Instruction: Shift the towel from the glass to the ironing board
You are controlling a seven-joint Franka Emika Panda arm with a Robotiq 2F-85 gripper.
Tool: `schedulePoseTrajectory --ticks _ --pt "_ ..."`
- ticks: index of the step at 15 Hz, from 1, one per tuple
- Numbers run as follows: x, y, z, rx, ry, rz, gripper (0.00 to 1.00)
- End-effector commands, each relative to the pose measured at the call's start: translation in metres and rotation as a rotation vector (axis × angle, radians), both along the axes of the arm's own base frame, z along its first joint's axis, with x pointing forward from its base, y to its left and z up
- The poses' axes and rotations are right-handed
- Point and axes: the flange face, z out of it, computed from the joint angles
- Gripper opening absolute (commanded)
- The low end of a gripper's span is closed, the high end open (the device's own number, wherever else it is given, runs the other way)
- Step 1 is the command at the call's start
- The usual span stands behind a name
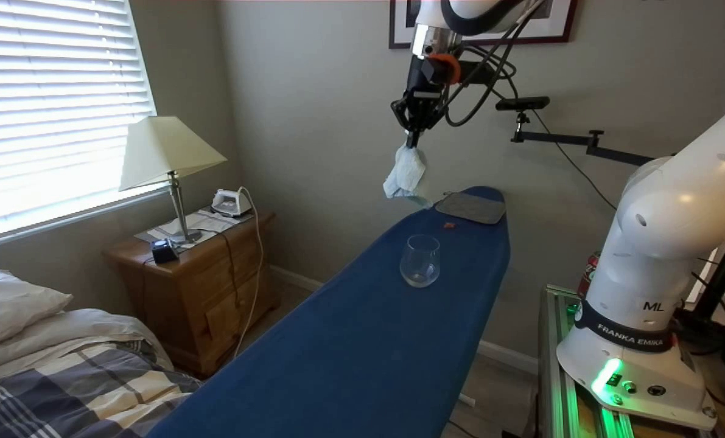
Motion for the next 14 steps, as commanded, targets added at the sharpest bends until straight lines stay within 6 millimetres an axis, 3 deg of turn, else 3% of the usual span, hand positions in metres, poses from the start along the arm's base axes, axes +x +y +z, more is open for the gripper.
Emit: schedulePoseTrajectory --ticks 1,5,6,8,14 --pt "-0.002 -0.038 -0.008 -0.004 0.013 -0.092 0.0" --pt "-0.004 -0.066 -0.027 -0.007 0.041 -0.142 0.0" --pt "-0.004 -0.068 -0.031 -0.001 0.051 -0.148 0.27" --pt "-0.004 -0.069 -0.037 0.005 0.075 -0.151 0.34" --pt "-0.004 -0.066 -0.043 0.017 0.106 -0.147 0.77"
